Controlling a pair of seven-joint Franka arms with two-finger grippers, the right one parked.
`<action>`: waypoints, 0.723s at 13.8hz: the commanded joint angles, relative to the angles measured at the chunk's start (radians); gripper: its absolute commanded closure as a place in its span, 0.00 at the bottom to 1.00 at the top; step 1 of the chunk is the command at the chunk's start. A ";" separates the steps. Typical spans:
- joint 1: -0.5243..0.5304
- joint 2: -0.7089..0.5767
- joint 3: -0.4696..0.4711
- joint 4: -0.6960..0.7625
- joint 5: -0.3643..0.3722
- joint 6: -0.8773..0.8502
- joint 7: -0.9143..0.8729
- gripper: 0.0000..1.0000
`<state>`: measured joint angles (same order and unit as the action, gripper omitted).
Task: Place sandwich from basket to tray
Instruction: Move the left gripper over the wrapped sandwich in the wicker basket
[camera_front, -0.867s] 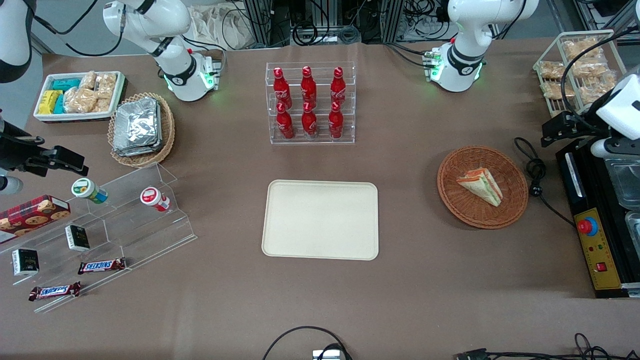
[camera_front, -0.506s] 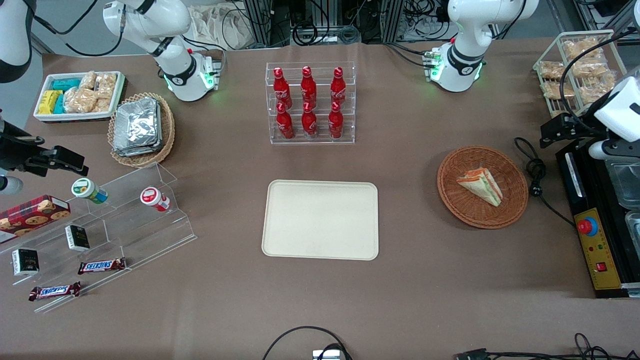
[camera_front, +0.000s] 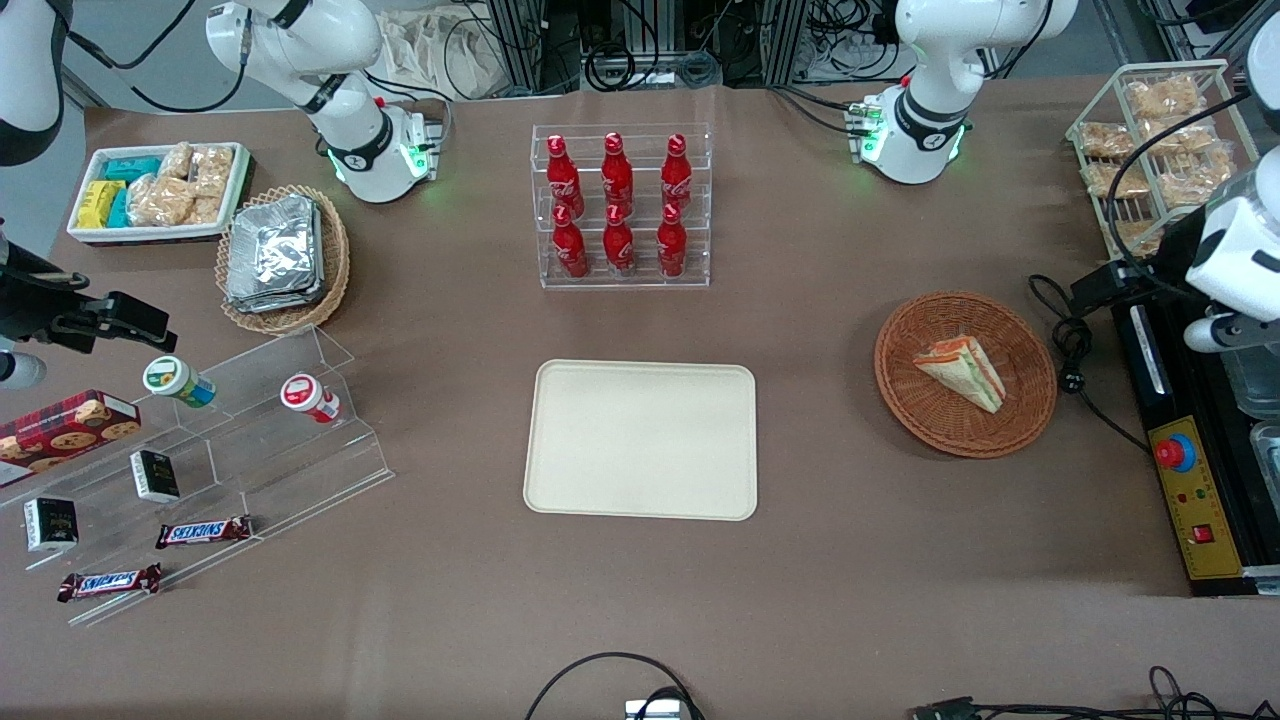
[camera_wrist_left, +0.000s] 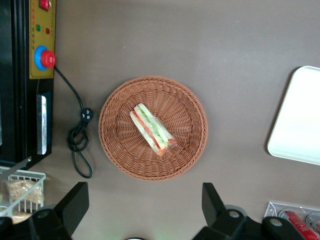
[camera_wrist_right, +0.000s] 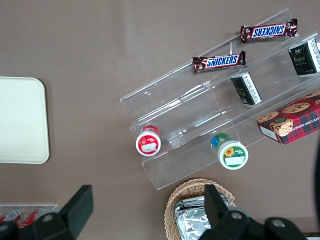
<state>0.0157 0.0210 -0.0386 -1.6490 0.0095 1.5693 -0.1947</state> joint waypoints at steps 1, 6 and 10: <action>-0.003 -0.056 0.006 -0.159 0.012 0.111 -0.101 0.00; -0.005 -0.148 0.005 -0.446 0.020 0.346 -0.348 0.00; -0.005 -0.159 0.005 -0.580 0.021 0.471 -0.439 0.00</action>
<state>0.0166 -0.0921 -0.0362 -2.1505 0.0111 1.9885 -0.5767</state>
